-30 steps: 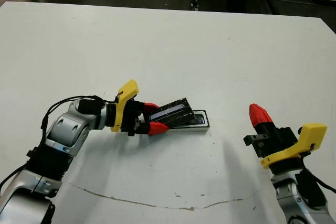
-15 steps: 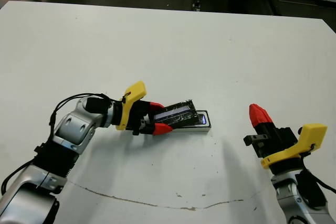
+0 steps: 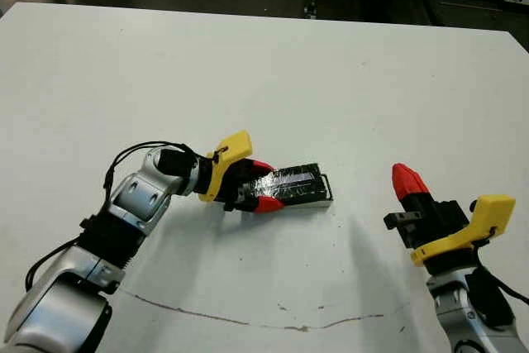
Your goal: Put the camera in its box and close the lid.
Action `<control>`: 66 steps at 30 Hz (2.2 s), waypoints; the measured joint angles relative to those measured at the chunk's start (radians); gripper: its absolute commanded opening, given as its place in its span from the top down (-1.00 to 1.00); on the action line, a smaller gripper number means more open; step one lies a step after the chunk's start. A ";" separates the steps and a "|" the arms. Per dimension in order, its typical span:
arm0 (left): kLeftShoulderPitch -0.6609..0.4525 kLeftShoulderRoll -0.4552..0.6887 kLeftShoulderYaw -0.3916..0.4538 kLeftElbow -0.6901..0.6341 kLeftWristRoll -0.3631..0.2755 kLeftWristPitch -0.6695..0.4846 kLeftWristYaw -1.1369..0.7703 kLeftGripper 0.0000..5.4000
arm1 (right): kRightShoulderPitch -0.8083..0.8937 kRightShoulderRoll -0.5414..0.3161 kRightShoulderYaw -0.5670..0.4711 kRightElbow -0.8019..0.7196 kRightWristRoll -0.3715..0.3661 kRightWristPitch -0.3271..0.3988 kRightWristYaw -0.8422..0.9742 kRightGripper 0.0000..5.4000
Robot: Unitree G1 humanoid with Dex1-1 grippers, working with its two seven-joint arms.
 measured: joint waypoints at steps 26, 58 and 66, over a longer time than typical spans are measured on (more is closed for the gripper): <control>-0.112 -0.140 -0.026 0.258 0.032 -0.054 -0.047 -0.18 | -0.003 -0.016 -0.001 0.000 0.009 0.000 0.000 1.00; -0.085 -0.139 -0.113 0.037 0.185 0.032 0.080 -0.68 | 0.005 -0.016 0.001 -0.001 0.010 0.001 0.000 1.00; -0.057 -0.130 -0.119 0.030 0.196 -0.035 0.121 -1.00 | 0.006 -0.016 0.001 -0.002 0.012 0.001 0.000 1.00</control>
